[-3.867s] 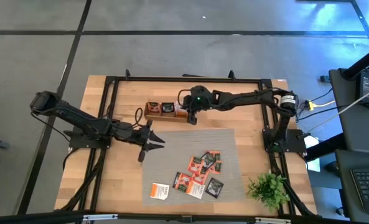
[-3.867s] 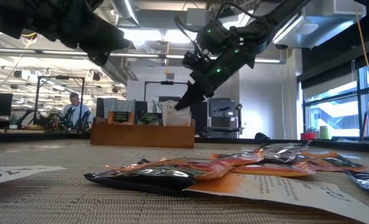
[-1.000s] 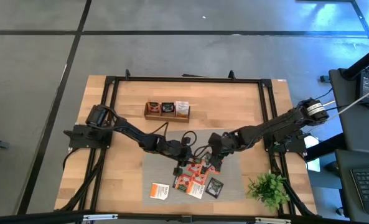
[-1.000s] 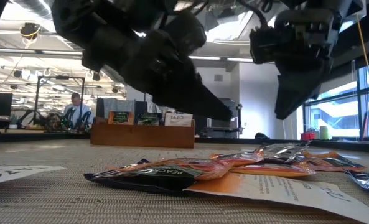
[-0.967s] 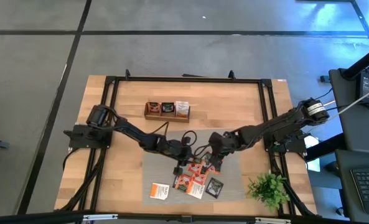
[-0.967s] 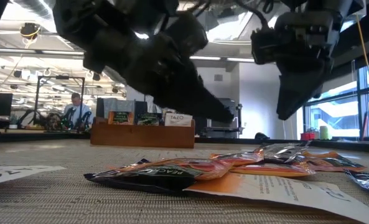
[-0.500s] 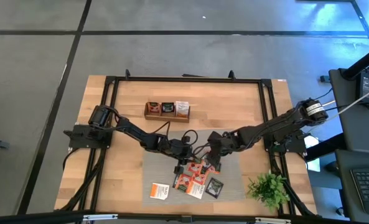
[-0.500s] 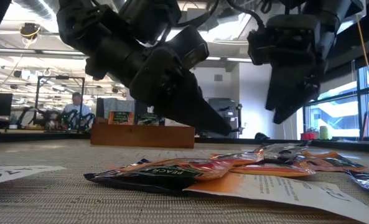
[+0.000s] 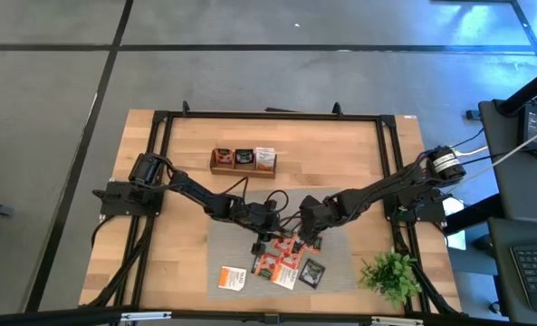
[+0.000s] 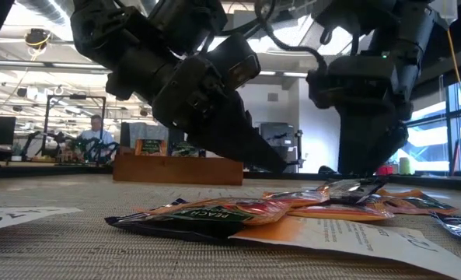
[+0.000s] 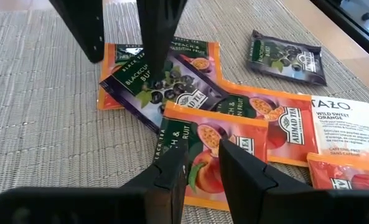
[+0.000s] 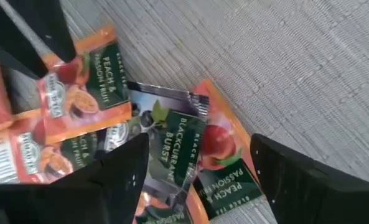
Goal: Pick & Place Tea
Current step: Put the purple tea bag into the middle section of the wooden organizer
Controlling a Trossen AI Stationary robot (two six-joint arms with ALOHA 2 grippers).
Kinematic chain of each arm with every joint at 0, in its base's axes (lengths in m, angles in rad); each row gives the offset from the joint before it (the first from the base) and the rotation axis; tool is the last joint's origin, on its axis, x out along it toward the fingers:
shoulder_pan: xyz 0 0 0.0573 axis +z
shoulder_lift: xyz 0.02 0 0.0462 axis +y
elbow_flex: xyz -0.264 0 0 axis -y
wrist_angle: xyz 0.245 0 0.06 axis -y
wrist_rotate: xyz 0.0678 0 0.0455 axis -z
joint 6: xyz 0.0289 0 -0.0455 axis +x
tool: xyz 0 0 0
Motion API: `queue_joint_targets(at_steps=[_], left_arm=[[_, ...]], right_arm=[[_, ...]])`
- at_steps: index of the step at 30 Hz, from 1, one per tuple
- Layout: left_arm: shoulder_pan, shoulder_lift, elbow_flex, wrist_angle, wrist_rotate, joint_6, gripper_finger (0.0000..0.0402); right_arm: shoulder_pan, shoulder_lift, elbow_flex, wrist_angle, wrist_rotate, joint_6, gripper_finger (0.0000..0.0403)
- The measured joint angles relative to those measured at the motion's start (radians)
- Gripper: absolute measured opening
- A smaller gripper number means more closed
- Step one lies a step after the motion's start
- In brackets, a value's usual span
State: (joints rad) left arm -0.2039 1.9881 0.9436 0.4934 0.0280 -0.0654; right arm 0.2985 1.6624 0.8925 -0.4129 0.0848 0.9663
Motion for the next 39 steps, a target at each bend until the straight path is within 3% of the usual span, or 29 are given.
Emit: queue_joint_targets(at_steps=[18,39], left_arm=[[0.0,0.0,0.0,-0.005,-0.001,0.0,0.0088],[0.0,0.0,0.0,-0.005,-0.001,0.0,0.0088]], right_arm=[[-0.001,0.021,0.0,0.074,-0.108,0.035,0.0269],[-0.001,0.02,0.0,0.072,-0.113,0.016,0.0062]])
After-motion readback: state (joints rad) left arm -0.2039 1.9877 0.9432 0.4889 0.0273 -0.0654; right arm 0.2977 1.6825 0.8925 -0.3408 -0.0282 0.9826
